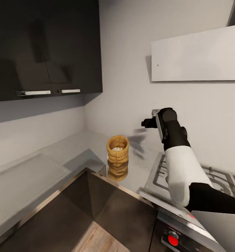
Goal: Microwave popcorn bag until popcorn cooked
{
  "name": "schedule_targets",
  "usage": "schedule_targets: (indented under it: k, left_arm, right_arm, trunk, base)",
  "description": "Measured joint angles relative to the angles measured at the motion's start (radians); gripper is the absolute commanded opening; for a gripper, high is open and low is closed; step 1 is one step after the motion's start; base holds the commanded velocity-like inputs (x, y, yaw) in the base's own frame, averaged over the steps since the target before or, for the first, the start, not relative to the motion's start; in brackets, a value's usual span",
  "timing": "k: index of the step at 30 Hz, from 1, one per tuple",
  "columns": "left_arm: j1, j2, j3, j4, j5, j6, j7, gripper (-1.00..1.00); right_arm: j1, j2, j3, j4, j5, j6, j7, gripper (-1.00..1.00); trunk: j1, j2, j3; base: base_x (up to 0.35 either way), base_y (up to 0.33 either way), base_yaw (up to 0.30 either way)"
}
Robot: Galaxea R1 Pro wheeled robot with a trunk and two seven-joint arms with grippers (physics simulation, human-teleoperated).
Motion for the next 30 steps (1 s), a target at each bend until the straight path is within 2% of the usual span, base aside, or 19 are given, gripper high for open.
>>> schedule_targets:
  k: [8, 19, 30]
  left_arm:
    - [0.0, 0.0, 0.001, 0.0, 0.001, 0.001, 0.0, 1.0]
    - [0.0, 0.0, 0.002, 0.0, 0.001, -0.001, 0.001, 1.0]
    - [0.0, 0.0, 0.0, 0.0, 0.001, 0.001, 0.0, 1.0]
  right_arm:
    - [0.0, 0.0, 0.001, 0.006, 0.0, 0.0, -0.002, 1.0]
    - [0.0, 0.0, -0.001, 0.013, 0.0, 0.0, -0.003, 1.0]
    - [0.0, 0.0, -0.001, 0.013, 0.0, 0.0, -0.003, 1.0]
  trunk:
    - [0.0, 0.0, 0.0]
    - [0.0, 0.0, 0.0]
    - [0.0, 0.0, 0.0]
  base:
    - [0.0, 0.24, 0.0]
    - [0.0, 0.018, 0.0]
    - [0.216, 0.042, 0.0]
